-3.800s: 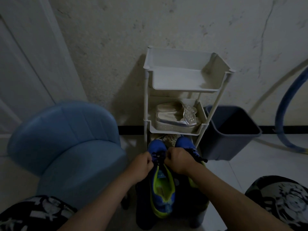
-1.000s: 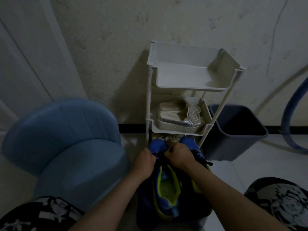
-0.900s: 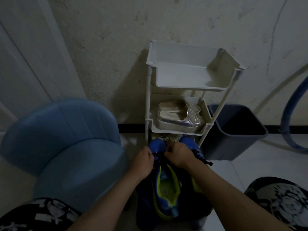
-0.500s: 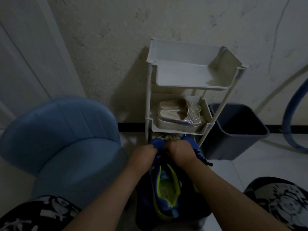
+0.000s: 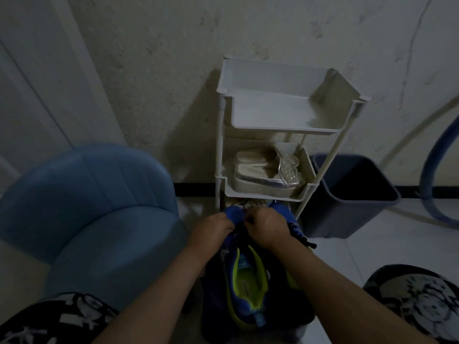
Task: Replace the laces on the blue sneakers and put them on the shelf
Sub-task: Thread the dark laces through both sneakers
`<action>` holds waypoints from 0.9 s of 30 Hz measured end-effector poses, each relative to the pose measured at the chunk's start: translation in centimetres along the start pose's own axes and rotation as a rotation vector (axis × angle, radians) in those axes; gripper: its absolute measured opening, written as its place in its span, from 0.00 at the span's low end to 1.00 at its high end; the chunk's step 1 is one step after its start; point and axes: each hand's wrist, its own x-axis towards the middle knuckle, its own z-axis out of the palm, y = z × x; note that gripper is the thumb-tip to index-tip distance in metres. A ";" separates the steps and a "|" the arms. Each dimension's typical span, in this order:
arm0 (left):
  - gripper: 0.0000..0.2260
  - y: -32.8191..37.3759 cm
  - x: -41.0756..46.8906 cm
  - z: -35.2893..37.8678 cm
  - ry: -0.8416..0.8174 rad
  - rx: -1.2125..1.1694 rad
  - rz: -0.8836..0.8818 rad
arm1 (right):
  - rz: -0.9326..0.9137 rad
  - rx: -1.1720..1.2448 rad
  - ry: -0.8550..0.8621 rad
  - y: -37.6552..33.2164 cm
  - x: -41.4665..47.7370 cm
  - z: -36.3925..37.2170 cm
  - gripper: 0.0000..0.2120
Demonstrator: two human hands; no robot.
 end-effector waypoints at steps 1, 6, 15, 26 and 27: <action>0.07 0.1 0.0 0.2 -0.001 0.041 0.007 | -0.004 0.001 0.000 0.0 0.0 0.0 0.09; 0.06 1.2 -0.3 1.2 0.044 -0.139 -0.285 | 0.077 0.136 -0.012 0.2 -0.1 0.3 0.08; 0.08 0.0 -1.0 1.6 0.151 -0.471 -0.471 | 0.089 0.176 -0.026 0.6 0.1 0.0 0.07; 0.02 0.1 -1.8 1.0 0.143 -0.338 -0.145 | -0.238 -0.080 -0.072 0.7 -0.9 -1.0 0.11; 0.03 0.3 -1.8 1.0 0.147 -0.354 -0.167 | -0.225 -0.079 -0.068 0.6 -0.9 -1.0 0.11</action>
